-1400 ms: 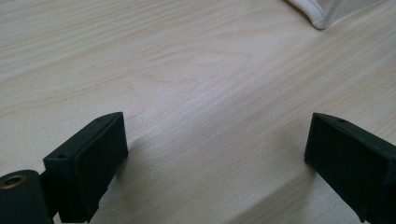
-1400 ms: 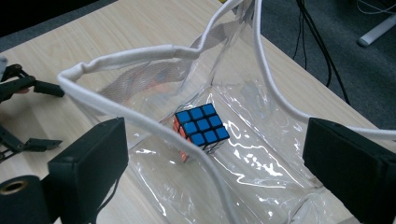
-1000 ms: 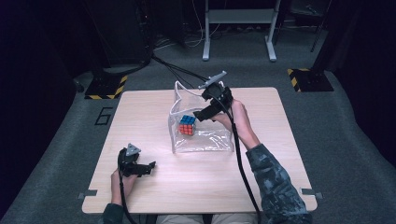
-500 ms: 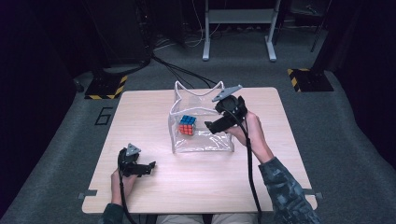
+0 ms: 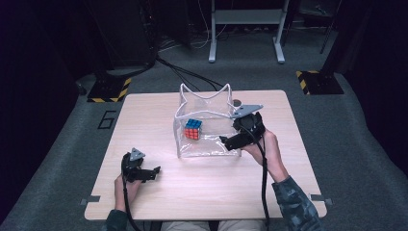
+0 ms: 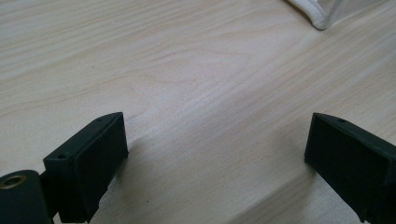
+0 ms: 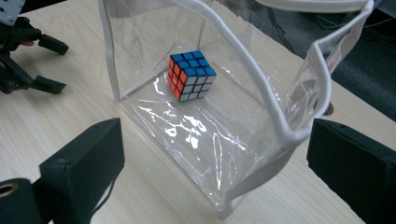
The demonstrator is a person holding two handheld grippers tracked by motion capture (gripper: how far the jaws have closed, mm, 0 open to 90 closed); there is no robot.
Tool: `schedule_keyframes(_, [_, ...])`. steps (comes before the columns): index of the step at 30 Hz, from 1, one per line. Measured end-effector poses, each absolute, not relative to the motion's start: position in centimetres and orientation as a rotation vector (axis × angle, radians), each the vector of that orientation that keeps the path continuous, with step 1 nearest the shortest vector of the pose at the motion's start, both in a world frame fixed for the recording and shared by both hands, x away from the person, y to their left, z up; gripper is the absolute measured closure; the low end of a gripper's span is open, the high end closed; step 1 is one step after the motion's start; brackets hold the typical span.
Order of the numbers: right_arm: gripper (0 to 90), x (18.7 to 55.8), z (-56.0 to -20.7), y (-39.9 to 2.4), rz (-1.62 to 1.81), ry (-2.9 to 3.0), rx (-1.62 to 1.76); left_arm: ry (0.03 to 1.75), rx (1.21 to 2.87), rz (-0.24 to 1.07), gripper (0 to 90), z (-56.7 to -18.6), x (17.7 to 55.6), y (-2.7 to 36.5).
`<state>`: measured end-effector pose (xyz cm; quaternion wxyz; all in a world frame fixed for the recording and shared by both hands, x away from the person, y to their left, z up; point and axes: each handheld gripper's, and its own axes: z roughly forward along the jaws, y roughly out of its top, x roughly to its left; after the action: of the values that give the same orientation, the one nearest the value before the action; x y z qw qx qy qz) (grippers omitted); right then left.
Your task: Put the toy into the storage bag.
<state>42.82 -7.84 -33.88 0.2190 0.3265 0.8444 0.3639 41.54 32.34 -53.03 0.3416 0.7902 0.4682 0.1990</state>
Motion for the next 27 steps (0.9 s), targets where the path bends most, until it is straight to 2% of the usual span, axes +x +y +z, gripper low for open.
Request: schedule_keyframes(27, [4.7,40.9,-43.2,-12.2,0.962,2.355,1.075,1.218,2.057,0.518,5.6,-53.0,41.5,32.3])
